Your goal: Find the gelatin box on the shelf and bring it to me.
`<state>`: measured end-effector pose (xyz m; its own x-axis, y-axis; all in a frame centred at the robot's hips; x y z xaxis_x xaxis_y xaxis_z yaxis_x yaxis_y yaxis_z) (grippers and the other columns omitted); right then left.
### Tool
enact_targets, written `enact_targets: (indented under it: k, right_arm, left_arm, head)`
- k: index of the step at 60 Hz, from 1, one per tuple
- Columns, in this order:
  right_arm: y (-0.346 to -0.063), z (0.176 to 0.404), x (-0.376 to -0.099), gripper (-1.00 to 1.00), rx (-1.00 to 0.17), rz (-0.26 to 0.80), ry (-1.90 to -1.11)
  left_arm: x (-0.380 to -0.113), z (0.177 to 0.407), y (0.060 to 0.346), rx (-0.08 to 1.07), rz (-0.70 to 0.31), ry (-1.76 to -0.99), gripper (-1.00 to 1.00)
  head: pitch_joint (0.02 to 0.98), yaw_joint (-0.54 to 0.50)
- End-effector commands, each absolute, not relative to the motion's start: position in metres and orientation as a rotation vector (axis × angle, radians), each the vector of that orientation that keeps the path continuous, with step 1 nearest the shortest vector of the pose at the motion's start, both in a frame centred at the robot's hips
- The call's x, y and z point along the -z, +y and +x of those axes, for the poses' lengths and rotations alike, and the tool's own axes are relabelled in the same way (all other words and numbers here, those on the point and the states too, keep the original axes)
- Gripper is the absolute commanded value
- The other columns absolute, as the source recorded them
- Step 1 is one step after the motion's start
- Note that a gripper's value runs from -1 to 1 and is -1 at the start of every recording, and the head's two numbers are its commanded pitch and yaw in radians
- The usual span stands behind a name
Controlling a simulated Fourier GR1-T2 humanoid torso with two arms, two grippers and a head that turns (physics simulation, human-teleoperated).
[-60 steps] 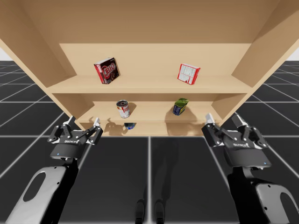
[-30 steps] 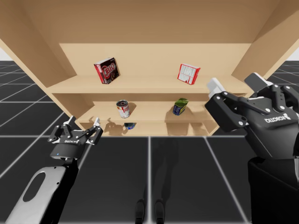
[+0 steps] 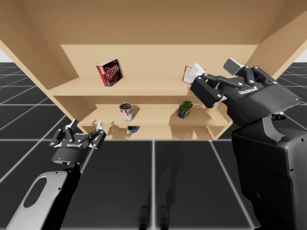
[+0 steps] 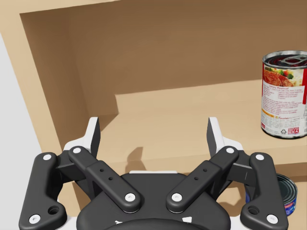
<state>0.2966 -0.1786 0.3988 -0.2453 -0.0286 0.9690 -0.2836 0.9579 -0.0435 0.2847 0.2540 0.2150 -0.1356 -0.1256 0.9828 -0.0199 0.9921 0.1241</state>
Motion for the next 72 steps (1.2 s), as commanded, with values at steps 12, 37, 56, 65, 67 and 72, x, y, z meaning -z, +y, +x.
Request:
enact_targets:
  k: [12, 37, 56, 65, 67, 72]
  right_arm:
    - [-0.174, 0.336, -0.377, -1.0, -0.265, 0.212, -1.539]
    - [-0.178, 0.37, -0.369, -1.0, -0.286, 0.128, -1.557]
    - [-0.185, 0.371, -0.362, 1.0, -0.282, 0.052, -1.612]
    - [-0.191, 0.362, -0.365, 1.0, -0.279, 0.046, -1.631]
    - [-0.192, 0.357, -0.367, 1.0, -0.277, 0.045, -1.644]
    - [-0.196, 0.345, -0.372, 1.0, -0.276, 0.047, -1.665]
  left_arm:
    - [-0.216, 0.284, 0.255, 0.087, 0.11, -1.708, -1.0]
    - [-0.219, 0.284, 0.258, 0.067, 0.106, -1.716, -1.0]
    - [-0.219, 0.284, 0.258, 0.063, 0.106, -1.718, -1.0]
    - [-0.218, 0.284, 0.258, 0.062, 0.108, -1.719, -1.0]
    - [-0.218, 0.284, 0.258, 0.061, 0.108, -1.719, -1.0]
    - [-0.219, 0.284, 0.258, 0.061, 0.108, -1.72, -1.0]
  head:
    - [0.292, -0.23]
    - [0.303, -0.21]
    - [0.305, -0.21]
    - [0.306, -0.21]
    - [0.307, -0.21]
    - [0.306, -0.21]
